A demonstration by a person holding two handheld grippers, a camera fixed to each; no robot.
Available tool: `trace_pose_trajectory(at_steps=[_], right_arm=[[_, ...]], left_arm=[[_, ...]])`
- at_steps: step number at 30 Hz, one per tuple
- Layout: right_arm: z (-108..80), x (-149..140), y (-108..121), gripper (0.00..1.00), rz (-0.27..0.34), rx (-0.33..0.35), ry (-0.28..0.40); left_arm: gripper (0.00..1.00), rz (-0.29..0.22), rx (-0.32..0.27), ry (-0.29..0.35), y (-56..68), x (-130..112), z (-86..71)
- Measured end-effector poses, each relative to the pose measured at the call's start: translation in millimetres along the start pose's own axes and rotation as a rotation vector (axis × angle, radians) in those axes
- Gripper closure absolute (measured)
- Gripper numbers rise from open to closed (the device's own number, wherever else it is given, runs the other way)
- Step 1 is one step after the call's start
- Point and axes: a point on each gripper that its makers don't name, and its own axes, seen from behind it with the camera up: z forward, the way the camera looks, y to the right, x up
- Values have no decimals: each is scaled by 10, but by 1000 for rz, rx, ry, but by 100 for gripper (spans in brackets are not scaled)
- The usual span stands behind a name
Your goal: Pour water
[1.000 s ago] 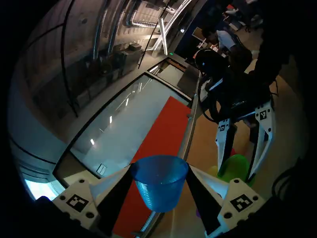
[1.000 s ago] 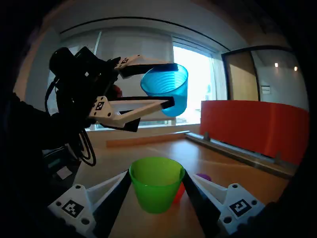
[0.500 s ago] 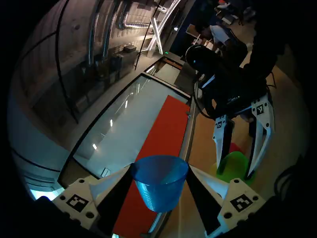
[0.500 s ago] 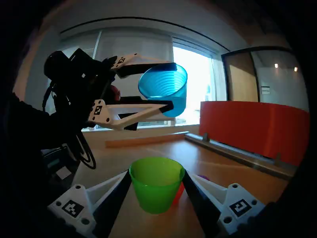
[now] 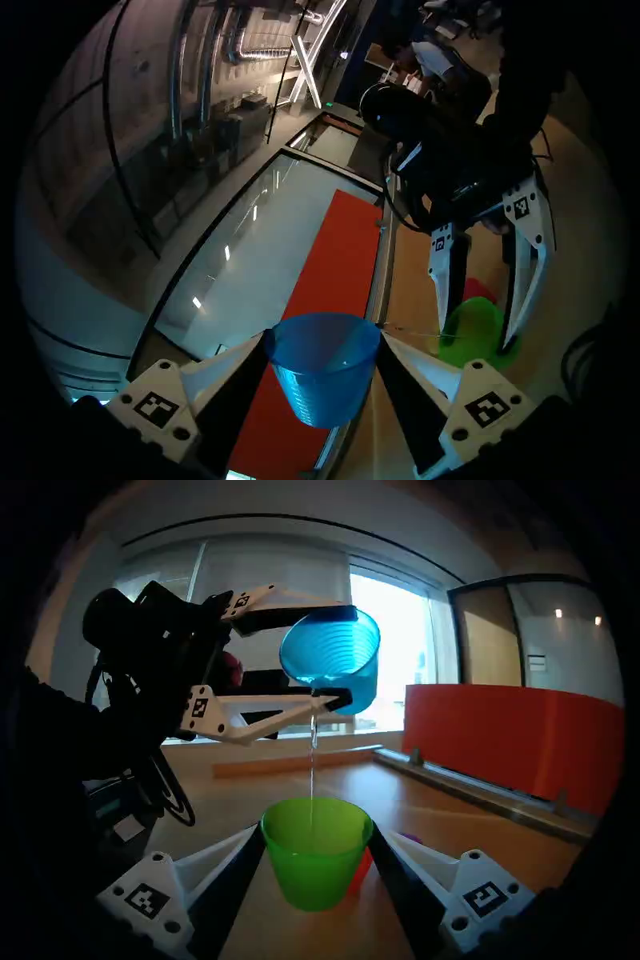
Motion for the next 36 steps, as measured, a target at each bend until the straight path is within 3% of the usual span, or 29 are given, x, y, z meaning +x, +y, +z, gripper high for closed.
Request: trace_pose_trajectory(at_steps=[36], right_arm=[[-6,-3,-16,8,-9,5,-1]], left_arm=[[11,78,9,-12,26,4,-46]])
